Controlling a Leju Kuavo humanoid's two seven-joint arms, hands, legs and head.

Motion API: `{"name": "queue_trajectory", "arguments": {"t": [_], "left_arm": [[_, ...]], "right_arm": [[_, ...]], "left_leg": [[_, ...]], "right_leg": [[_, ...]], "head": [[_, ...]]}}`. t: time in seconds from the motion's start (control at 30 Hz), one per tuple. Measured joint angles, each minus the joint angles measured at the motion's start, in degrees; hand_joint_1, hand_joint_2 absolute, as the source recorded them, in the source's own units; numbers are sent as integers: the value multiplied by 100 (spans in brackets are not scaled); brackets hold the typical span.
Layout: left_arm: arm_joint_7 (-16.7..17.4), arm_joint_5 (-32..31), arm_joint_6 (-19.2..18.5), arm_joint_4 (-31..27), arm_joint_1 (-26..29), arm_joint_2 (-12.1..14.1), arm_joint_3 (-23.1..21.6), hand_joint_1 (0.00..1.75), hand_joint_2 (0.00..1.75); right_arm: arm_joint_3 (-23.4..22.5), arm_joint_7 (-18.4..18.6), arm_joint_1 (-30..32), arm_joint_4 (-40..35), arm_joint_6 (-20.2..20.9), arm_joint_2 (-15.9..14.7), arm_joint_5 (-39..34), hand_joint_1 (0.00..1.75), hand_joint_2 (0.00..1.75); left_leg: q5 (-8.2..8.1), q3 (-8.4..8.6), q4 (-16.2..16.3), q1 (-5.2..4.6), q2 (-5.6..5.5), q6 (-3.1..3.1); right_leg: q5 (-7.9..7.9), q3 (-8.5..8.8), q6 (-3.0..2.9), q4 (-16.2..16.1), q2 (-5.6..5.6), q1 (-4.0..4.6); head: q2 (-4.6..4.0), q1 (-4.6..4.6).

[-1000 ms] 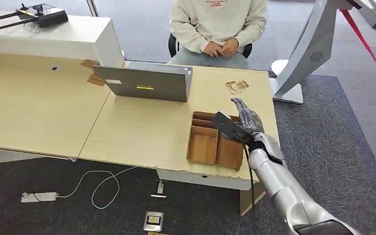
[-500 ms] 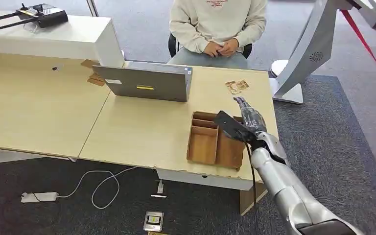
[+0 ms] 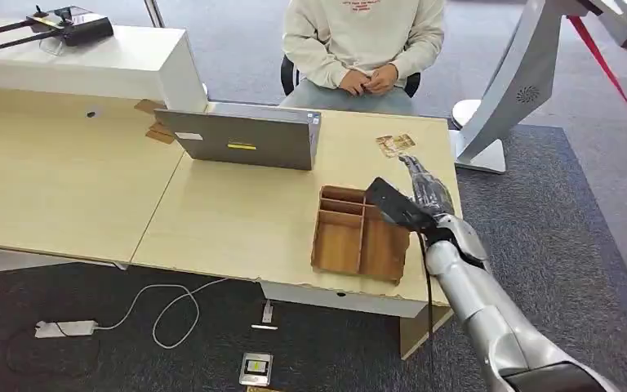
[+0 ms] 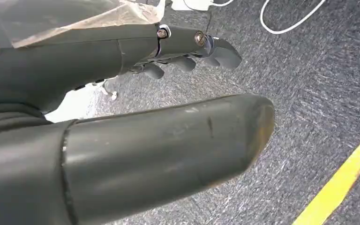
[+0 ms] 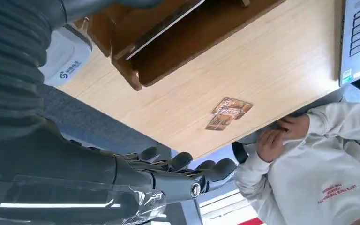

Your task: Pass the card to the sensor for recognition and then transmit it.

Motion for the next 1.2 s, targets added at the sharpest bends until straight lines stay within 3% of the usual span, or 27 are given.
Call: {"name": "queue_trajectory", "arguments": {"t": [1.2], "left_arm": [[-18, -37, 13, 0, -2, -9, 0, 0, 0]], "right_arm": [[0, 37, 39, -13, 131, -24, 28, 0, 175]], "left_leg": [[0, 0, 0, 0, 0, 0]], "right_leg": [[0, 0, 0, 0, 0, 0]], "head": [[0, -2]]}}
